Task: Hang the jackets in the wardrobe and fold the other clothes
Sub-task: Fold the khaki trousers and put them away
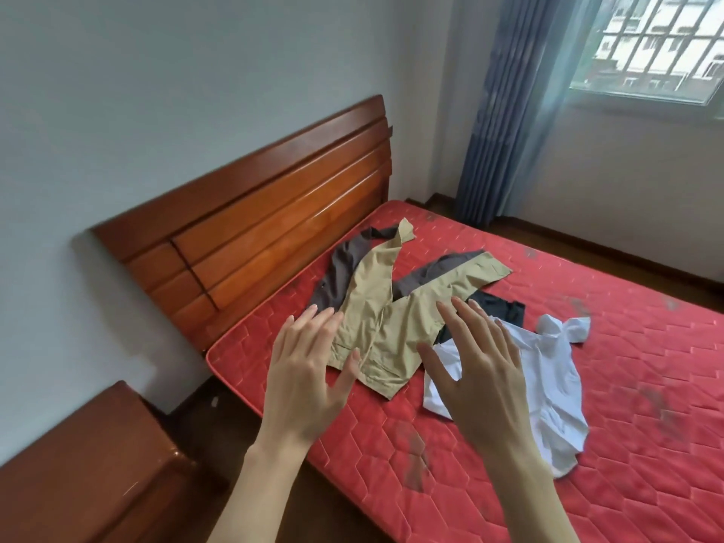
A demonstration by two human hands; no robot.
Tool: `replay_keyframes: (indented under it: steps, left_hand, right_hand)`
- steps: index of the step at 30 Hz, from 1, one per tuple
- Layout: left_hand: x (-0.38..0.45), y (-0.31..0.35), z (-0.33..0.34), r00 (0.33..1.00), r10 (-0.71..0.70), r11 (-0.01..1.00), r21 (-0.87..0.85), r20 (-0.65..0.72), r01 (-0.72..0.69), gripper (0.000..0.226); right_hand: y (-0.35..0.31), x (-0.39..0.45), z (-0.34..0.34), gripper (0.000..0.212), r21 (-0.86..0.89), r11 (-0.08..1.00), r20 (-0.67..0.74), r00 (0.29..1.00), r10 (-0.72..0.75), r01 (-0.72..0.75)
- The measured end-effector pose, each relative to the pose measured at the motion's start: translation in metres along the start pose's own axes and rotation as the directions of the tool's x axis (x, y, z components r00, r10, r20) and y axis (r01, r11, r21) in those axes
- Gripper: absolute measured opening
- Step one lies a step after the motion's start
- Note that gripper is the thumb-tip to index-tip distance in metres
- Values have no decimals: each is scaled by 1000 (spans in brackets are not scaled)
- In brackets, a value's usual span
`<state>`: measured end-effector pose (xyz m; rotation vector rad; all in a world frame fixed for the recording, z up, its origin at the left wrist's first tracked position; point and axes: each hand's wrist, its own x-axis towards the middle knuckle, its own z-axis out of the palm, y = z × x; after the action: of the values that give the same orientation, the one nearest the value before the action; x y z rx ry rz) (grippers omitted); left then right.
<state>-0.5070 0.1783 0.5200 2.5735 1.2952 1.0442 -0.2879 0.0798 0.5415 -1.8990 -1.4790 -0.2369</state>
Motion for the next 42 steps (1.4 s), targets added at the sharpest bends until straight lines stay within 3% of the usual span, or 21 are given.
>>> replay_keyframes:
  steps: [10, 18, 24, 37, 42]
  left_hand:
    - [65, -112, 39, 995, 46, 999, -7, 88, -46, 56]
    - [102, -159, 94, 985, 17, 1000, -2, 170, -16, 56]
    - [125, -186, 139, 971, 22, 1000, 11, 236, -25, 56]
    - [138, -287, 274, 902, -20, 988, -127, 431, 83, 48]
    - [116, -340, 346, 854, 47, 984, -170, 518, 49, 47]
  right_hand:
    - [-19, 60, 83, 60, -196, 966, -68, 985, 161, -172]
    - [3, 85, 156, 61, -172, 963, 28, 976, 217, -209]
    - [20, 97, 220, 63, -6, 940, 73, 938, 340, -341]
    - [49, 91, 349, 61, -136, 862, 201, 839, 506, -488]
    - [68, 63, 420, 63, -230, 854, 256, 817, 516, -467]
